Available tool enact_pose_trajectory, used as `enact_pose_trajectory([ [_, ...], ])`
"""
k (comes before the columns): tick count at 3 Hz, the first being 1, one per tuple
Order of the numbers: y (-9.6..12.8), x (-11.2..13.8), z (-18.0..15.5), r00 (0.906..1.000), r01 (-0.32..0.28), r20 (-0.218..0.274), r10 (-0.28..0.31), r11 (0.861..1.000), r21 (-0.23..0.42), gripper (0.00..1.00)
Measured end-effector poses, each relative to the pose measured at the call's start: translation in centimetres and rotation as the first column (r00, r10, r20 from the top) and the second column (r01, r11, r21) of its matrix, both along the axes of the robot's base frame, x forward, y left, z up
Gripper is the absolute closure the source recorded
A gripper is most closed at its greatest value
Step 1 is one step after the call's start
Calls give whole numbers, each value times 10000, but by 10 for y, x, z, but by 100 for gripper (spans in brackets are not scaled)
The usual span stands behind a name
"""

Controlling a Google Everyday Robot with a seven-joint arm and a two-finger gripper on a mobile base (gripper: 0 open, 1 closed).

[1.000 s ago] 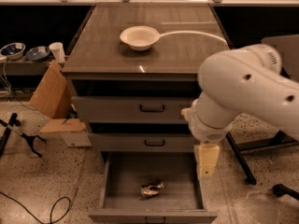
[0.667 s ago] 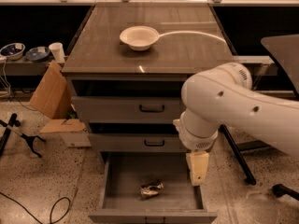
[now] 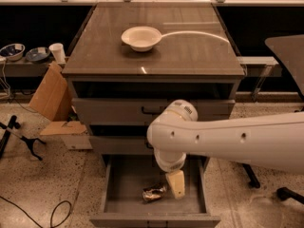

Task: Pick orange can from bottom drawer and place on counter

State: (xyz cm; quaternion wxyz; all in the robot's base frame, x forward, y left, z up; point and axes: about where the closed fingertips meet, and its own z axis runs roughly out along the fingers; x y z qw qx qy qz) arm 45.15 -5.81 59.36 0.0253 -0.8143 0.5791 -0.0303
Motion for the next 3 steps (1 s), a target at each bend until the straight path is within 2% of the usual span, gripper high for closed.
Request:
enact_pose_trajectory([
  [1,14,12,-41,9958,-158,889,208,9983,-558,0],
  [3,17,15,-47,9970,-166,741,213,9978,-637,0],
])
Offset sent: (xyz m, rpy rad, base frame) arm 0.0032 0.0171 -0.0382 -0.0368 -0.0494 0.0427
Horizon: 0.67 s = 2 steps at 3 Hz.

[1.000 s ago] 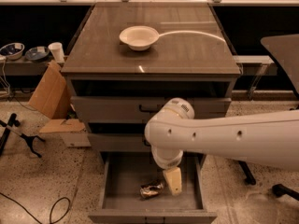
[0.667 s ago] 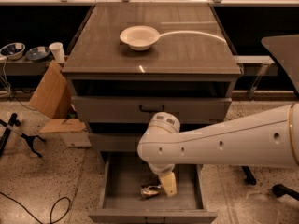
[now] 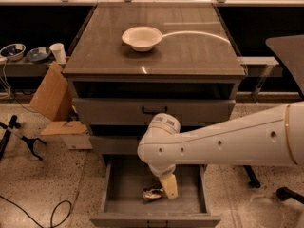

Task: Pick orange can from bottom drawer and place on counter

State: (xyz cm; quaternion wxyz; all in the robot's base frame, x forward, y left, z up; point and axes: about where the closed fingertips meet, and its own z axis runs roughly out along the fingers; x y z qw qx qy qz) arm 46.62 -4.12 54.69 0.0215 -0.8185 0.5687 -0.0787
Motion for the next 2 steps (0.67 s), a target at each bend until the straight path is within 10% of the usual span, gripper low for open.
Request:
enact_pose_trajectory([
  [2,26,29,-58,9982,-421,-426,430,9989,222,0],
])
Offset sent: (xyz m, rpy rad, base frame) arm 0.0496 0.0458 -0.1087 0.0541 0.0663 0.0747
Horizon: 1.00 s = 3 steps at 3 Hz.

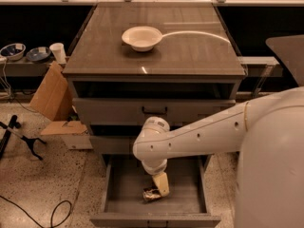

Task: Pick orange can from bottom drawer and place on counter

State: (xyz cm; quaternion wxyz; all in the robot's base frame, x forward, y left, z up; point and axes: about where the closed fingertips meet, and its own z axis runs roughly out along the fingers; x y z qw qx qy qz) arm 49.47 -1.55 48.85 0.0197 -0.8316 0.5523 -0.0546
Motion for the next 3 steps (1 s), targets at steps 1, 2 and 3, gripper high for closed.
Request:
enact_pose_trajectory([
  [1,17,10,-48,9997,-215,-96,218,9994,286,0],
  [2,25,13,-89,9995,-275,185,264,9977,620,0],
  [3,30,22,-124,9982,-84,591,37,9968,790,0],
])
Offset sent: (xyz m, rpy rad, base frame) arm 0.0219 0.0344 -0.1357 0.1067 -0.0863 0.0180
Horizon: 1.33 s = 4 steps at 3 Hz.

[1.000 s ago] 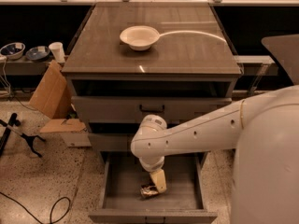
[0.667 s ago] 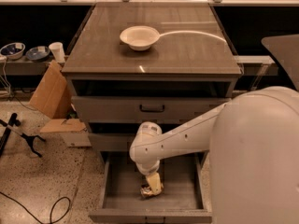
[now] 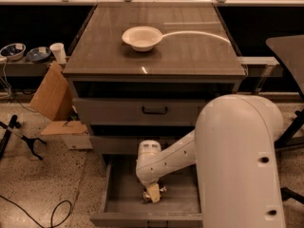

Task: Pick orange can from bottom drawer and place on counter

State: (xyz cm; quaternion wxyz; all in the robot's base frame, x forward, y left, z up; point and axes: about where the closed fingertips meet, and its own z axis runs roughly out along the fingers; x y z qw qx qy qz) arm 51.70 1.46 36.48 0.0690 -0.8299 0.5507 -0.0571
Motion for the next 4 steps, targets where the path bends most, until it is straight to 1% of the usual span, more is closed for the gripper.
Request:
enact_pose_trajectory([
  [1,1,17,-36,9984,369,431,-374,9992,140,0],
  [2,-3,38,-72,9965,518,643,-538,9981,322,0],
  [3,-10,57,-108,9959,605,644,-639,9968,525,0],
  [4,-18,65,-145,9965,695,412,-724,9953,680,0],
])
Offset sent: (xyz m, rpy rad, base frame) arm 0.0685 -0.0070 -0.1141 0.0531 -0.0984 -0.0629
